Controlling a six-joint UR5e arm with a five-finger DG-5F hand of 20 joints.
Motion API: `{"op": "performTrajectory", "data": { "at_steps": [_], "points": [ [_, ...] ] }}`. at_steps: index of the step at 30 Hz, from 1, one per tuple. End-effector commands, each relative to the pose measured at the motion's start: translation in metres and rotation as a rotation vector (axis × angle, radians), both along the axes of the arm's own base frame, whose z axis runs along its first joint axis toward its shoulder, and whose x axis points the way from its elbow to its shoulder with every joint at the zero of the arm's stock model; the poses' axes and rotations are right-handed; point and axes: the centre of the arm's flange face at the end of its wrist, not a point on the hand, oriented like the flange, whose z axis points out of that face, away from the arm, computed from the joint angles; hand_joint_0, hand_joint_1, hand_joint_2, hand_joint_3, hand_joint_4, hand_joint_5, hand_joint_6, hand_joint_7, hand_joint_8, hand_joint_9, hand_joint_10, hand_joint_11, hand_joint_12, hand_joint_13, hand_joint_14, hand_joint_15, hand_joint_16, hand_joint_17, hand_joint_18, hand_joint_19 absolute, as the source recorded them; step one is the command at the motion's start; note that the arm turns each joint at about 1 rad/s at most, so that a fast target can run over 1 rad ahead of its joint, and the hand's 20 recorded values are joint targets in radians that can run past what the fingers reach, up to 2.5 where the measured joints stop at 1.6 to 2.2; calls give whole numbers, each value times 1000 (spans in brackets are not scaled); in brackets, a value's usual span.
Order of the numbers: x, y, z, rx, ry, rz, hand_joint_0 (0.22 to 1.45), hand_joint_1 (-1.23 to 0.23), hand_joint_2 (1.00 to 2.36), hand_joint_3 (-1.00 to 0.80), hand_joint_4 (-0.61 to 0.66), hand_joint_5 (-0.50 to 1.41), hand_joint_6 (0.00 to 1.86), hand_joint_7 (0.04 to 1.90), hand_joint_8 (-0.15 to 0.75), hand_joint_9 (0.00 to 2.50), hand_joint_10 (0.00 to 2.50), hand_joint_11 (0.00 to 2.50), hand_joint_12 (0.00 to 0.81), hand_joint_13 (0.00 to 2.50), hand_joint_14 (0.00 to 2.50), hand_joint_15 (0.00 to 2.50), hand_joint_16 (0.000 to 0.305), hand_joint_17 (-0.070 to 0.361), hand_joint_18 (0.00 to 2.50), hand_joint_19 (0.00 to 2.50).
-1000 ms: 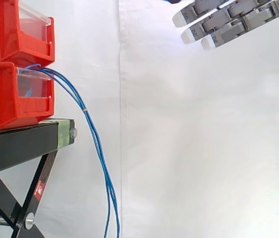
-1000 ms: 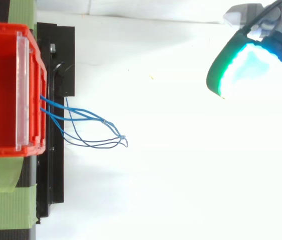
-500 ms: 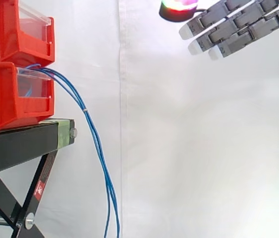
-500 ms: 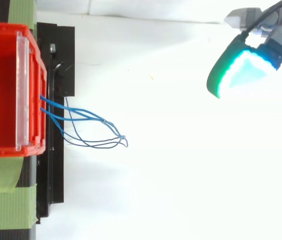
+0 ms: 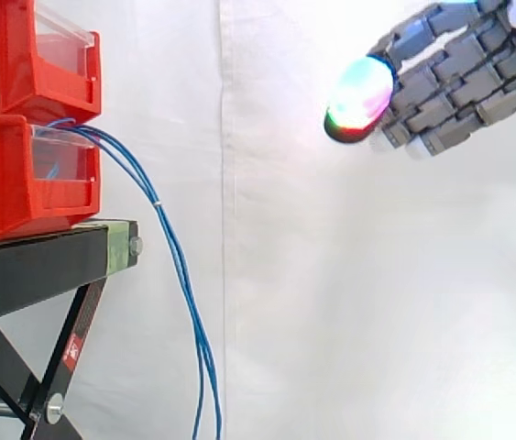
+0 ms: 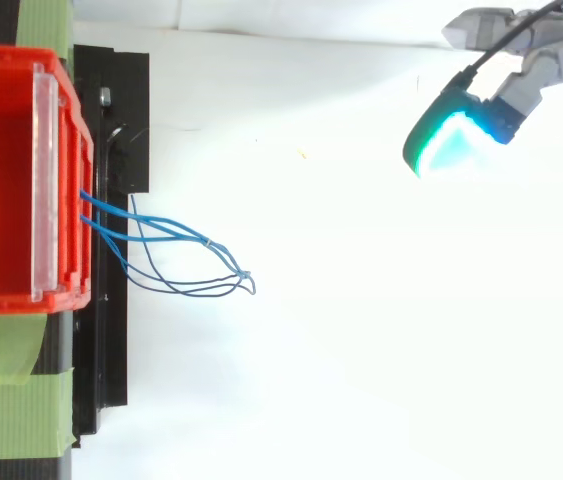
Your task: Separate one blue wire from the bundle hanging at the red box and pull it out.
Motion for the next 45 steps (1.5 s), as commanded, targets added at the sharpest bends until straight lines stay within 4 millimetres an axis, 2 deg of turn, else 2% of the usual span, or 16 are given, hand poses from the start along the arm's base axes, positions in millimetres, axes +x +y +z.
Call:
{"op": "performTrajectory", "data": {
  "at_steps": [1,5,6,10,17,23,31,39,45],
  "points": [
    [-3,1,-17,-25,-2,-17,472,-630,1000,-500,236,-247,502,726,237,0,0,0,328,0,2,78,61,138,0,90],
    [-4,0,-32,-38,-32,-45,470,-614,1000,-500,241,-246,502,728,239,8,0,0,330,0,2,80,61,137,0,95],
    [-4,1,-45,-38,-67,-55,470,-612,1000,-500,241,-246,502,728,239,8,0,0,330,0,2,80,61,136,0,102],
    [-2,4,-62,-34,-173,-65,467,-587,1000,-500,243,-245,502,728,243,12,0,0,333,0,3,82,61,137,0,103],
    [-2,6,-84,-63,-256,-112,464,-579,1000,-500,243,-245,502,730,247,15,0,0,335,0,2,81,61,138,0,110],
    [20,13,-121,-76,-267,-134,463,-569,1000,-500,244,-245,502,733,247,15,0,0,336,0,2,84,61,138,0,115],
    [36,23,-136,-62,-320,-151,463,-564,1000,-500,243,-244,502,729,248,19,0,0,337,0,3,88,61,138,0,127],
    [55,34,-170,-49,-354,-152,466,-562,1000,-500,253,-239,502,733,255,72,0,0,344,0,2,86,61,137,0,136],
    [59,37,-175,-99,-350,-174,469,-563,1000,-500,255,-237,502,730,257,86,0,0,343,0,3,92,60,135,0,140]
  ]
}}
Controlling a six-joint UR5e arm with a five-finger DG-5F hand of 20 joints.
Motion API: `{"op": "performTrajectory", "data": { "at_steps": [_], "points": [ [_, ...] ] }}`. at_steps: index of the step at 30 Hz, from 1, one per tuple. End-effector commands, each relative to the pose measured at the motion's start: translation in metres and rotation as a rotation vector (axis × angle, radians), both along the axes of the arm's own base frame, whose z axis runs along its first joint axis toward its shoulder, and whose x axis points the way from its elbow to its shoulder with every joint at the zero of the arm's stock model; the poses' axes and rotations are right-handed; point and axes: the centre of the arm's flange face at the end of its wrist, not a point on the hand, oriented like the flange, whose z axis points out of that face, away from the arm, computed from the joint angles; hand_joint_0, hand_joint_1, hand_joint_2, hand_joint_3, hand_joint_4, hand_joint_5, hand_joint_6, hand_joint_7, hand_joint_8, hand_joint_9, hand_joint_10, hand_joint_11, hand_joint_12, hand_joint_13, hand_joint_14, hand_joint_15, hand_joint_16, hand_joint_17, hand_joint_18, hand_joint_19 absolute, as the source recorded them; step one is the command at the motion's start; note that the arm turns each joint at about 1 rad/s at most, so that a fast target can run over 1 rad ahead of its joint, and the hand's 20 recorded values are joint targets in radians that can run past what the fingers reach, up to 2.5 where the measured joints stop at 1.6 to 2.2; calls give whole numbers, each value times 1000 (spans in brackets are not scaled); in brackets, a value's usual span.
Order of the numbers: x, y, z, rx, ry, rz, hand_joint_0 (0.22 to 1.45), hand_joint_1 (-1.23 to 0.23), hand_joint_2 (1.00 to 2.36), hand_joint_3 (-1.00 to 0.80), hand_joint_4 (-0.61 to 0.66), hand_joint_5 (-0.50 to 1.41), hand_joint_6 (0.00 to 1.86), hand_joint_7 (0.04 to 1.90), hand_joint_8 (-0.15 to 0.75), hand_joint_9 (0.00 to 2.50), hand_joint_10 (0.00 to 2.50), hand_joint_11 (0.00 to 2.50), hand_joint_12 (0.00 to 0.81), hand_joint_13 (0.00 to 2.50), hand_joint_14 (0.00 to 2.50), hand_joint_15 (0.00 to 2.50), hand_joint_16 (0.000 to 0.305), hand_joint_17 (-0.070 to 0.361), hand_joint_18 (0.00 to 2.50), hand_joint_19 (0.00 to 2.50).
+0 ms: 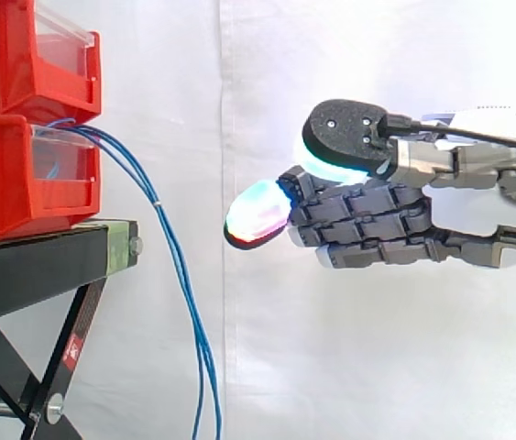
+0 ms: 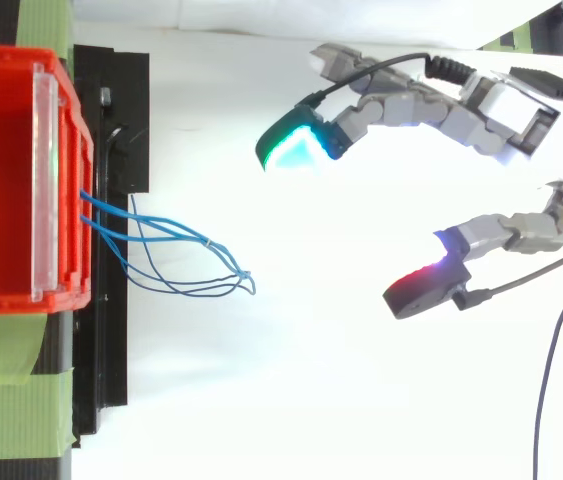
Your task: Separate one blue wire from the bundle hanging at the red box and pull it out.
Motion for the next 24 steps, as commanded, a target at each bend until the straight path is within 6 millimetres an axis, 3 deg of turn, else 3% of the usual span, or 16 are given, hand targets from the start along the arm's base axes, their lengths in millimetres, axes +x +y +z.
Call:
{"op": "performTrajectory", "data": {
  "at_steps": [1,11,15,24],
  "points": [
    [1,1,-3,-39,14,-28,469,-565,1000,-500,255,-237,502,733,258,86,0,0,343,0,3,93,60,135,0,141],
    [1,4,-4,-189,70,-83,475,-556,1000,-500,260,-234,502,733,264,107,0,0,343,0,3,98,59,132,0,160],
    [6,6,-30,-230,106,-86,475,-554,1000,-500,263,-233,502,736,264,110,0,0,344,0,3,100,59,133,0,167],
    [19,12,-24,-192,42,-122,478,-544,1000,-500,262,-233,502,734,266,122,0,0,346,0,3,103,59,132,0,185]
  ]
}}
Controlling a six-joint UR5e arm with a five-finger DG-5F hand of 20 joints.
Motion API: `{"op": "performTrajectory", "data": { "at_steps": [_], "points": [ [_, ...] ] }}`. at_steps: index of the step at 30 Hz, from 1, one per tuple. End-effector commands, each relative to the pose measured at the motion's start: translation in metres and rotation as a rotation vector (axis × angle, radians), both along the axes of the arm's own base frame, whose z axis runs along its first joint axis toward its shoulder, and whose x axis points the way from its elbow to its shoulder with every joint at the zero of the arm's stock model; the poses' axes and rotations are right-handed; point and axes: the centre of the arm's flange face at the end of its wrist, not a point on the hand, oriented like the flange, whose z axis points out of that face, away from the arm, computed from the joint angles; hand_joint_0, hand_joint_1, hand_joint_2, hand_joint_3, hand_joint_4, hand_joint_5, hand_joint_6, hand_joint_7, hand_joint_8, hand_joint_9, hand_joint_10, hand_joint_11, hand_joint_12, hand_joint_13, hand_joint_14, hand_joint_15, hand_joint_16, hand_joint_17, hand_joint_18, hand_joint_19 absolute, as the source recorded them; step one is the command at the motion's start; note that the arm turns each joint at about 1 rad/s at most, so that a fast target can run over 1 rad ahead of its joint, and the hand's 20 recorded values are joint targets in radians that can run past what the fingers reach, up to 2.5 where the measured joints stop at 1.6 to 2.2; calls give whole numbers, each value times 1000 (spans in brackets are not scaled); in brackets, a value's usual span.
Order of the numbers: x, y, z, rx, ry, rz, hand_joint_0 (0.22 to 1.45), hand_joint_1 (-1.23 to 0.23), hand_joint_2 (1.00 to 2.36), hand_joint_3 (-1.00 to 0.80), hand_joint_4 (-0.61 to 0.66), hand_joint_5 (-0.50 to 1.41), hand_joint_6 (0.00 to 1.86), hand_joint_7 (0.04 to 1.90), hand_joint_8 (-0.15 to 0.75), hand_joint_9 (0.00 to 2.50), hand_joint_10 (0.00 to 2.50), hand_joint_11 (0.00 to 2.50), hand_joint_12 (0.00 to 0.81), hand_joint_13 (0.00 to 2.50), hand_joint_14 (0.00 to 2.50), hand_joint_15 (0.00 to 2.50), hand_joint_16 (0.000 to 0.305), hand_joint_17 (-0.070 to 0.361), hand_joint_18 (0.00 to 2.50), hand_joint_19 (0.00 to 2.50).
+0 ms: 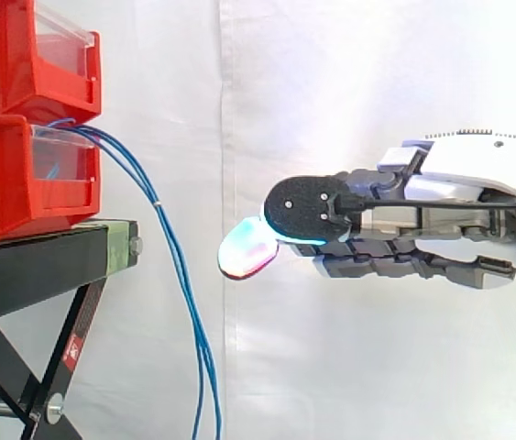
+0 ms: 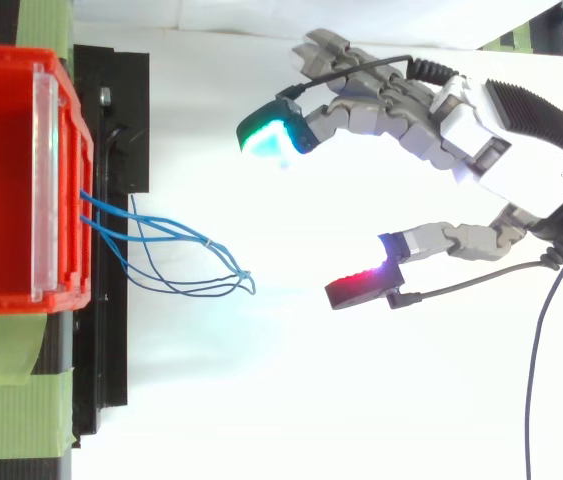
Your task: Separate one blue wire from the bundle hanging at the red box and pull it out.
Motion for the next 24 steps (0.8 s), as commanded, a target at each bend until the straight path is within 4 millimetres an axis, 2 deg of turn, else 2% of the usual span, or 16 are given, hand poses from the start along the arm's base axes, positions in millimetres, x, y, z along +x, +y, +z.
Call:
{"op": "performTrajectory", "data": {
  "at_steps": [1,3,4,5,7,9,24],
  "points": [
    [2,1,-5,-1,7,-30,478,-545,1000,-500,262,-233,502,734,267,123,0,2,347,0,4,107,59,132,0,185],
    [3,1,-20,-3,32,-47,479,-544,1000,-500,264,-233,502,734,267,124,1,0,347,0,3,108,58,131,0,191],
    [3,3,-20,-4,32,-43,480,-543,1000,-500,263,-233,502,735,266,125,0,0,347,0,3,104,58,131,0,190],
    [7,7,-38,-2,47,-40,481,-543,1000,-500,265,-233,502,734,267,126,1,0,348,0,3,108,58,131,0,191],
    [12,11,-42,8,38,-32,481,-569,1000,-500,273,-227,502,720,275,166,0,0,354,0,2,85,59,133,0,159],
    [23,17,-34,40,0,-19,483,-565,1000,-500,271,-227,502,719,276,171,0,0,354,0,3,84,59,132,0,159],
    [42,28,-17,47,-7,12,500,-565,1000,-500,290,-217,502,748,277,205,0,0,353,28,3,92,58,130,0,196]
  ]
}}
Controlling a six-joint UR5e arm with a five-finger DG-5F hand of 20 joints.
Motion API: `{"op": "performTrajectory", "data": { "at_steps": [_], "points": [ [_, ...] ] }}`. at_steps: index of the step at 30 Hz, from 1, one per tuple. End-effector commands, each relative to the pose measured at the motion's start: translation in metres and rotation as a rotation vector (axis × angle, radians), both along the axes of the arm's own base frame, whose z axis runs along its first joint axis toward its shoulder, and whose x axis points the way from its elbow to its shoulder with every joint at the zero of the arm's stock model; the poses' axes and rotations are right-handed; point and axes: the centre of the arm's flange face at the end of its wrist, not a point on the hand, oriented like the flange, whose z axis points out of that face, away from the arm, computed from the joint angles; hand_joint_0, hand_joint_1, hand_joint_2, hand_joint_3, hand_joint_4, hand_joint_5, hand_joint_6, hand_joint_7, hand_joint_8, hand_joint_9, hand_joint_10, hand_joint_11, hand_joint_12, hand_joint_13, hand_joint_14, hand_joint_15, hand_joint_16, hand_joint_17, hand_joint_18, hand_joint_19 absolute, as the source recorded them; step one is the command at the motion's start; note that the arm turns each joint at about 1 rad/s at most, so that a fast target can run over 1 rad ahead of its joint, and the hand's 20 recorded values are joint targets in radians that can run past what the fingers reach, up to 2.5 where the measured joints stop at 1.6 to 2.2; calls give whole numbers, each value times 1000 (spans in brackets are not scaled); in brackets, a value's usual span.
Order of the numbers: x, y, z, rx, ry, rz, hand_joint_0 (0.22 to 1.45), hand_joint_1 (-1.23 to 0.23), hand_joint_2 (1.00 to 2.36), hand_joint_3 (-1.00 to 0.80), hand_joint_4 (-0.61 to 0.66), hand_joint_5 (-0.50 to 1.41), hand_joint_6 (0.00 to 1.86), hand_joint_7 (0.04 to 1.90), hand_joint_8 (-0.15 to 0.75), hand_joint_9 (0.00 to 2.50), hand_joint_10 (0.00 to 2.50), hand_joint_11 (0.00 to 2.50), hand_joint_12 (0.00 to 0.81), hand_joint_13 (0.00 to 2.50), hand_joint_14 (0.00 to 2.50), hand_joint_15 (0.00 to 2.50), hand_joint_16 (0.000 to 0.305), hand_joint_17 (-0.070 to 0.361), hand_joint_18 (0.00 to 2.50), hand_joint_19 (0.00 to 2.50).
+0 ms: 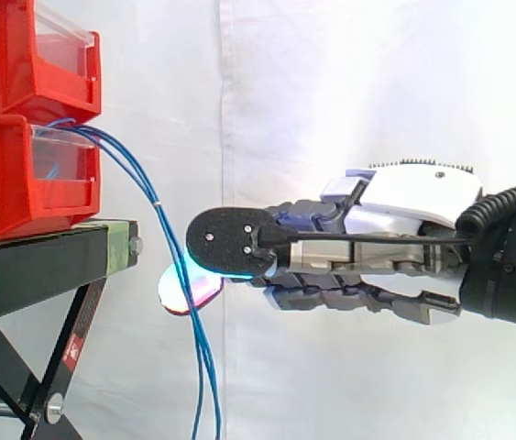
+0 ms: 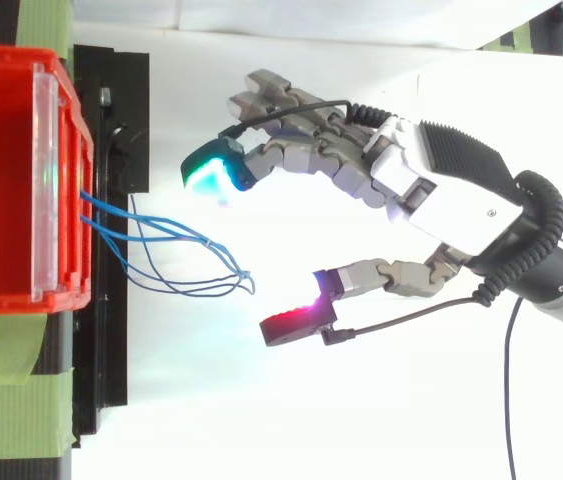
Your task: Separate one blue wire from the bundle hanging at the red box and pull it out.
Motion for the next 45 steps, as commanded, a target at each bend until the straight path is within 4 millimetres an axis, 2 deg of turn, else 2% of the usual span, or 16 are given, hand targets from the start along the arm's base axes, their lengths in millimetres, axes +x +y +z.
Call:
{"op": "performTrajectory", "data": {
  "at_steps": [1,9,14,20,32,45],
  "points": [
    [8,3,9,30,-28,3,503,-571,1000,-500,295,-215,502,766,277,207,0,0,352,29,3,93,57,129,0,199],
    [21,7,24,59,46,12,520,-606,1000,-500,311,-203,503,864,272,206,0,3,346,30,3,99,56,126,0,193],
    [16,5,18,58,115,16,525,-616,1000,-500,324,-191,503,962,273,215,0,18,345,33,3,95,55,124,0,197],
    [16,5,17,96,110,44,529,-615,1000,-500,310,-184,503,1054,274,228,0,39,344,45,3,103,55,124,0,209],
    [17,4,18,92,116,95,531,-610,1000,-500,308,-184,503,1053,277,244,2,57,344,55,3,101,54,122,0,217],
    [18,-6,22,93,109,106,531,-588,1000,-500,315,-184,503,1032,280,269,0,76,346,76,3,114,54,122,0,235]
  ]
}}
